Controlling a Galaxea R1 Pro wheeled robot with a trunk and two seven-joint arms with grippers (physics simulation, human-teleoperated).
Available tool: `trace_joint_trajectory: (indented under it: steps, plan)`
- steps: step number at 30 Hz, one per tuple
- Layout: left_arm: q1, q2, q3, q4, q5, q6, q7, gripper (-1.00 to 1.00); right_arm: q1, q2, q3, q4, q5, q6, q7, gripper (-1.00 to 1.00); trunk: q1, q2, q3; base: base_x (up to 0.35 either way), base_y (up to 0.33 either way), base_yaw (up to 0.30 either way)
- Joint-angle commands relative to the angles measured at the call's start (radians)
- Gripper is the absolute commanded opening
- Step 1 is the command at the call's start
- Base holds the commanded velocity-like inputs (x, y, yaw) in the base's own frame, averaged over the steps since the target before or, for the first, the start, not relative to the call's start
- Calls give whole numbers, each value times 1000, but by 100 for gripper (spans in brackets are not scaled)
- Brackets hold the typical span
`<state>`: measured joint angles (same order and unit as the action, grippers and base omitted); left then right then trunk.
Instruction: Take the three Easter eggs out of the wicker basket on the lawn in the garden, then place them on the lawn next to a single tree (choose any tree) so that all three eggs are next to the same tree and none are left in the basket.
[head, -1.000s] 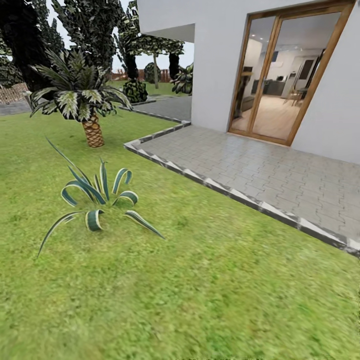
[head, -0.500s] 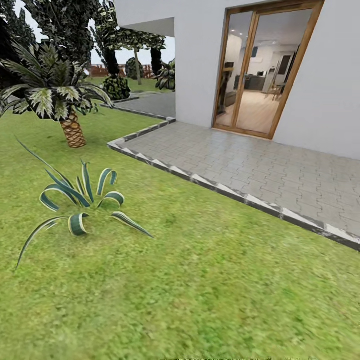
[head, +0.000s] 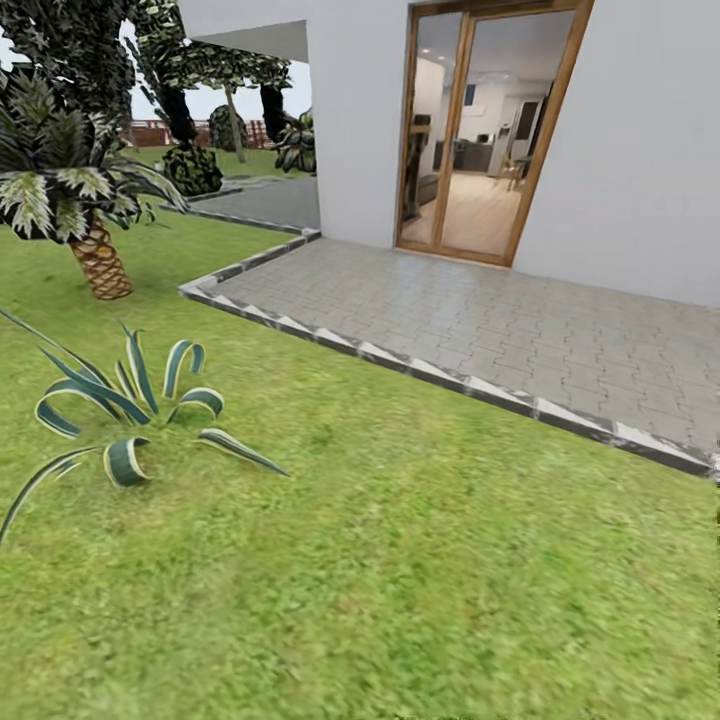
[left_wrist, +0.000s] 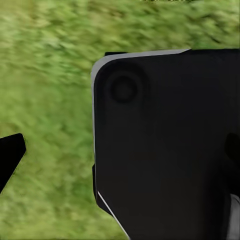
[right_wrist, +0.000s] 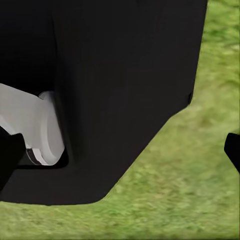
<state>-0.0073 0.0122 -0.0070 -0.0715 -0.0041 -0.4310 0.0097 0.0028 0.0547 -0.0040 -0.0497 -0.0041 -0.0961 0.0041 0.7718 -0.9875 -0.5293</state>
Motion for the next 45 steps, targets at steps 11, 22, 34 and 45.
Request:
trace_joint_trajectory:
  steps: [11, 22, 34, 45]
  plan:
    - [0, 0, -1, 0, -1, -3, 1, 100, 0, 0, -1, -1, 0, -2, 0, 100, 0, -1, -14, 15, 33, -205]
    - [0, 1, -1, 0, -1, -3, 1, 100, 0, 0, -1, -1, 0, -2, 1, 100, 0, -1, -28, 0, 20, -205]
    - [0, 0, -1, 1, -1, -3, 1, 100, 0, 0, -1, -1, 0, -2, 0, 100, 0, -1, -43, 3, 234, -205]
    - [0, 0, -1, 1, -1, -3, 1, 100, 0, 1, -1, -1, 0, -1, 0, 100, 0, -1, -57, 90, 195, -202]
